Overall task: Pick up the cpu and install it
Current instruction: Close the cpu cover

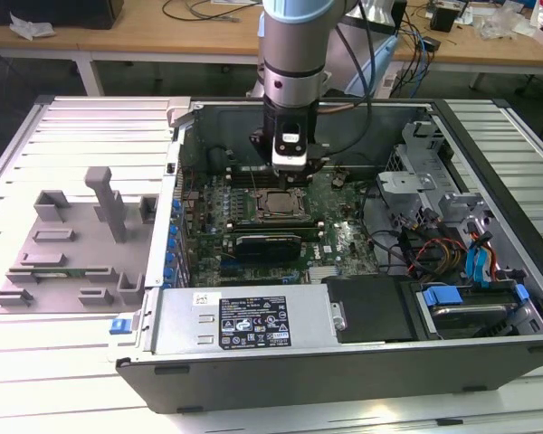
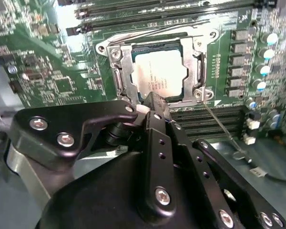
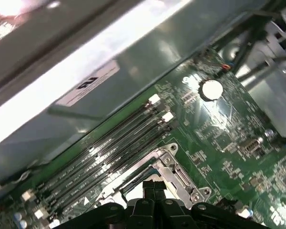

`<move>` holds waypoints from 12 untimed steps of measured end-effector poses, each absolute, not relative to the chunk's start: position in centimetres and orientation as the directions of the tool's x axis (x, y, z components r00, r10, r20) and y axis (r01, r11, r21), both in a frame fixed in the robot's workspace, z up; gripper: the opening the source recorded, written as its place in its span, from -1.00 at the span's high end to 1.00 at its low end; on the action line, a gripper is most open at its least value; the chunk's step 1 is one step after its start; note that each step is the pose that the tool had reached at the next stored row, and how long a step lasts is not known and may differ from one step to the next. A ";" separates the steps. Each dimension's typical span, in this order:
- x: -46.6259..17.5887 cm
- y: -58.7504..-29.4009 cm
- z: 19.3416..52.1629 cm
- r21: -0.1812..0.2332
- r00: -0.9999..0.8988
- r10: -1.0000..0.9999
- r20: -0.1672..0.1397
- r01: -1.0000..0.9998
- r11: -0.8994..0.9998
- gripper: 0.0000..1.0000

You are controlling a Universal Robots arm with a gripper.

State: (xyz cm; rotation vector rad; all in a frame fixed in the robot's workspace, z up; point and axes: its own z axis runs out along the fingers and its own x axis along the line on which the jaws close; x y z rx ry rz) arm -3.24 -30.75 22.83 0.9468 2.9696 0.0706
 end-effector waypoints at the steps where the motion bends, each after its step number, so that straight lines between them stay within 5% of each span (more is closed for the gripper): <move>1: -3.2 -30.7 22.8 0.050 -0.834 0.552 -0.009 0.551 0.833 0.79; 12: -3.2 -30.7 22.6 0.050 -0.958 0.287 -0.009 0.287 0.957 0.79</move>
